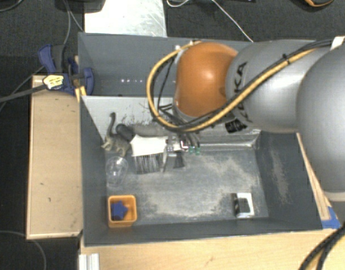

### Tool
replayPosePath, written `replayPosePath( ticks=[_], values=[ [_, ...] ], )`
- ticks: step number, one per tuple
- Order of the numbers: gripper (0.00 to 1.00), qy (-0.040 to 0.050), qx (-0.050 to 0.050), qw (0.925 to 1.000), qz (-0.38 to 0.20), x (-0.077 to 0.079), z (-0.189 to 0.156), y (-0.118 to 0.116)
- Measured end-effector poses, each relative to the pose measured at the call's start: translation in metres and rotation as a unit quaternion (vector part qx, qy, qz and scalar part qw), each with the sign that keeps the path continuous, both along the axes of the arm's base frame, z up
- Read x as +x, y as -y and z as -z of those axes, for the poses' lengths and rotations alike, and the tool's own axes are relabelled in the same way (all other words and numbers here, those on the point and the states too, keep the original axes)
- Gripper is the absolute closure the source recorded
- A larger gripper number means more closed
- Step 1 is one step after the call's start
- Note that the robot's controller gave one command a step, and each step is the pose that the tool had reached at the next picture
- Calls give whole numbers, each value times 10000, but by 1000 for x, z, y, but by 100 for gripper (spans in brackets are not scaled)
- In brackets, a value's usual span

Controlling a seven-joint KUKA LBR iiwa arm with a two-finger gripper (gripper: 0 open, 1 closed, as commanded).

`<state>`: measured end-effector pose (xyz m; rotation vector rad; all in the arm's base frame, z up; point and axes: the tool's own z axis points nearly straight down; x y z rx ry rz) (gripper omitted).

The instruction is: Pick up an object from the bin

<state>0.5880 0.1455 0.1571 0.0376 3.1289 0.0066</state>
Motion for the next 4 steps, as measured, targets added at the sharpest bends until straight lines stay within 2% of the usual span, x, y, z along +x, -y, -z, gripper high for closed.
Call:
replayPosePath(
  ticks=[1,2,3,4],
  values=[
    [0,-48,-15,9983,-573,-2,57,8],
    [0,82,-4,9999,132,3,81,-5],
    [100,-21,8,10000,-1,0,82,13],
    [100,-21,8,10000,1,0,82,13]
  ],
)
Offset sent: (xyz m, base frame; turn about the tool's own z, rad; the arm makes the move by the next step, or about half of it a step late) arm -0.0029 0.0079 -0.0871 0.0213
